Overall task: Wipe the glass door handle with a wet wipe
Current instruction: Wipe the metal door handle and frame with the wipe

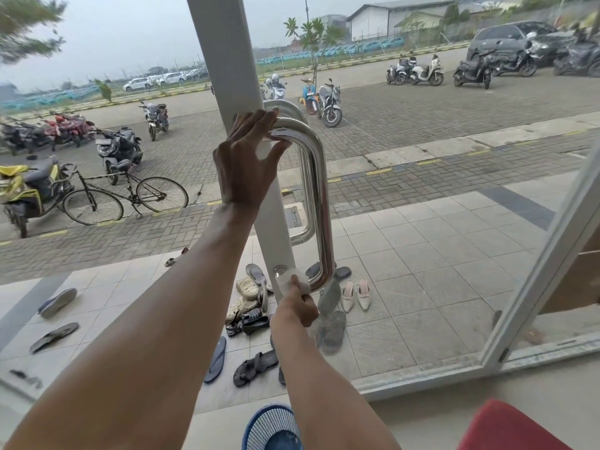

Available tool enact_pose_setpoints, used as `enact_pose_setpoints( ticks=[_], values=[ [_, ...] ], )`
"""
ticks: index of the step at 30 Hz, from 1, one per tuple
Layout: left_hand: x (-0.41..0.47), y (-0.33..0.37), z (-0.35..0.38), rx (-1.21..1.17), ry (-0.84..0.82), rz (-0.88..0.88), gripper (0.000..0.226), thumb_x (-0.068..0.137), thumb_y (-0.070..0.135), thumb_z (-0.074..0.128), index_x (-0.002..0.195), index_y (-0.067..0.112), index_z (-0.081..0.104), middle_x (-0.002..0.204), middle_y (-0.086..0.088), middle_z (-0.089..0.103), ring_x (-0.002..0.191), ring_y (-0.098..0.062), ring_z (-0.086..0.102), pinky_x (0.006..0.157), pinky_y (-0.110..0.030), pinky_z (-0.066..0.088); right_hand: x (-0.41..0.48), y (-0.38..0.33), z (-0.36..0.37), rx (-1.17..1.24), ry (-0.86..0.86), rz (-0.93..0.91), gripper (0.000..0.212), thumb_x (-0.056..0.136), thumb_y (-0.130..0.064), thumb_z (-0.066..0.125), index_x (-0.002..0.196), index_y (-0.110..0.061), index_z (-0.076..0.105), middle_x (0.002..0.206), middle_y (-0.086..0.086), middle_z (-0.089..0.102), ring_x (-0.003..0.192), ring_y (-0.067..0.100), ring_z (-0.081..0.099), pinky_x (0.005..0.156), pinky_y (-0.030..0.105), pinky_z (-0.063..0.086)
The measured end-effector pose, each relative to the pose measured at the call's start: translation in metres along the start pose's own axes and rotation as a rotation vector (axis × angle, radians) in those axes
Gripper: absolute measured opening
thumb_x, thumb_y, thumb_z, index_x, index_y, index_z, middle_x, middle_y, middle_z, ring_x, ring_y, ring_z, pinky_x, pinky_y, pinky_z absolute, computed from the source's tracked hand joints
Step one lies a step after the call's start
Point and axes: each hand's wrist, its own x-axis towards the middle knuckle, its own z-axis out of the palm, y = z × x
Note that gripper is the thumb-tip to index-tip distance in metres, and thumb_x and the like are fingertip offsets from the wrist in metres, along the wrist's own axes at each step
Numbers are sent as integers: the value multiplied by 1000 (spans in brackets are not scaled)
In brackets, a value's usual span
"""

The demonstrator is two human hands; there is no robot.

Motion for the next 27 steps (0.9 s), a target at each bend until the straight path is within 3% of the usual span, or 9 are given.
enact_pose_setpoints(
  ticks=[4,8,13,17,21,27],
  values=[
    [1,2,-1,-2,2,9,46,86,47,74,121,16,73,121,-2,72,116,-15,66,106,-16,42,-3,0,4,70,-63,94,35,77,-35,83,91,-4,72,91,12,72,86,28,67,57,20,50],
    [2,3,-3,-15,1,24,46,86,47,75,120,15,73,119,0,73,113,-14,68,100,-24,51,-8,1,14,126,-70,173,31,74,-33,86,77,-13,62,84,8,69,72,23,63,73,30,51],
    [2,1,-2,-14,-4,23,46,86,46,75,119,15,73,119,0,73,112,-13,68,98,-24,52,-10,4,25,154,-83,266,40,77,-29,82,102,-1,69,98,12,72,80,27,65,86,39,55],
    [2,-2,-1,-9,-2,25,44,85,44,77,118,15,74,119,0,73,114,-13,67,99,-23,51,-5,3,31,175,-101,286,38,73,-33,87,85,-4,66,84,8,68,73,25,64,82,41,58],
    [2,-3,0,-5,-4,33,45,85,44,77,119,15,74,118,0,73,114,-13,67,98,-24,52,-1,-5,33,171,-108,319,45,69,-32,90,69,-9,51,85,10,62,74,25,59,84,39,53],
    [1,-4,0,-8,-22,9,45,85,45,77,119,16,74,120,1,73,115,-13,67,97,-31,53,2,-2,27,133,-147,284,46,67,-41,89,69,-12,54,73,2,61,73,22,61,77,29,44]
  ],
)
